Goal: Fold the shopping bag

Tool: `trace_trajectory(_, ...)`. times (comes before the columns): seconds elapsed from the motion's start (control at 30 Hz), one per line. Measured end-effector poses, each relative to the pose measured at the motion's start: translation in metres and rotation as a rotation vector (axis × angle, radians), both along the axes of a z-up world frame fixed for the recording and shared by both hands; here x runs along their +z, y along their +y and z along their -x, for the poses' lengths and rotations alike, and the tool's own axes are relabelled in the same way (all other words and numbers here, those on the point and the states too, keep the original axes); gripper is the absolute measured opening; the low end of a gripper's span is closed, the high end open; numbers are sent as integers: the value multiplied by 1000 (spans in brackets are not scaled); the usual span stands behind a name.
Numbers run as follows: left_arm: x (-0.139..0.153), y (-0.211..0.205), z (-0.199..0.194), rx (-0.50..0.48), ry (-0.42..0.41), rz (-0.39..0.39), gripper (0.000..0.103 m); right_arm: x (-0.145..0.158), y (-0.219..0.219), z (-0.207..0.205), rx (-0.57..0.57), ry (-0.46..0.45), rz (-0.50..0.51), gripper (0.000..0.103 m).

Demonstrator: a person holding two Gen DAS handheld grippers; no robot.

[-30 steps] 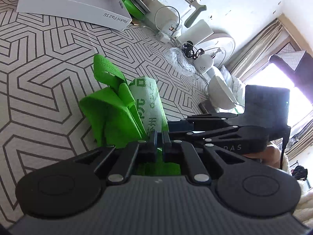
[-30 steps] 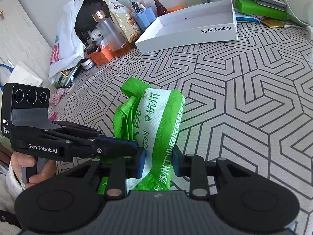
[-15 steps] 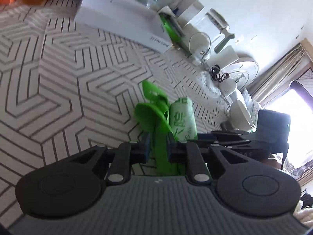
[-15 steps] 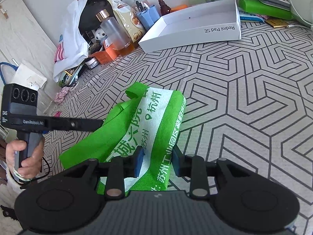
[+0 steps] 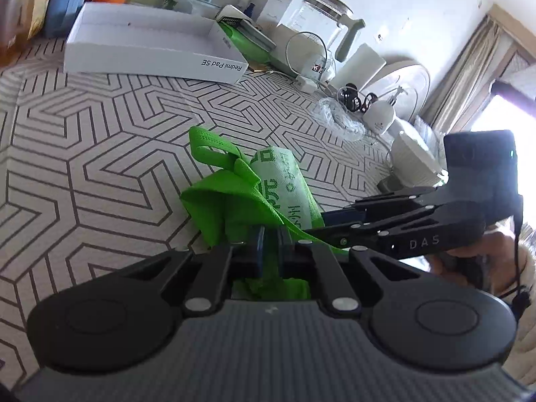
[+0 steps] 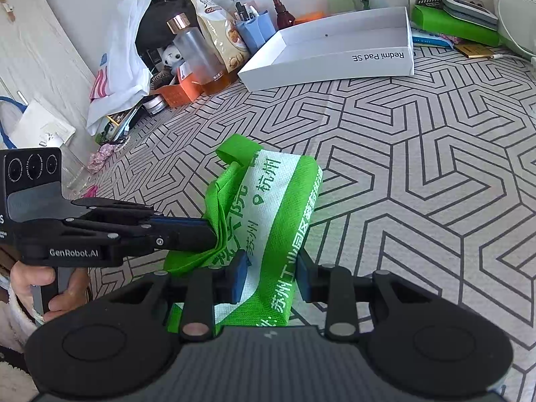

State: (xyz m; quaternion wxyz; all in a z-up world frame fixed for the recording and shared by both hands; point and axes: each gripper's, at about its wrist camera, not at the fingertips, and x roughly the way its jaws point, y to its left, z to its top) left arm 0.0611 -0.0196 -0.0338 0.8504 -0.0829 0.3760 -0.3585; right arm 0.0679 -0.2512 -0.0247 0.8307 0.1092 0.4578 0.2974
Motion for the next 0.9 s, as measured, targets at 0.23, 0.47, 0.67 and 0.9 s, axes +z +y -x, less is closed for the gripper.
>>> trace_trajectory(0.23, 2, -2, 5, -4, -37, -25, 6, -26, -49, -29, -100, 251, -365, 51)
trace_trajectory(0.47, 3, -13, 9, -18, -87, -65, 6, -18, -33, -38, -71, 262, -377, 91)
trace_trajectory(0.67, 1, -15, 15, -19, -132, -72, 6, -1, -7, -44, -64, 241, -218, 89)
trace_trajectory(0.9, -4, -9, 14, -27, -130, -33, 6, 10, 17, -40, -34, 86, 6, 49)
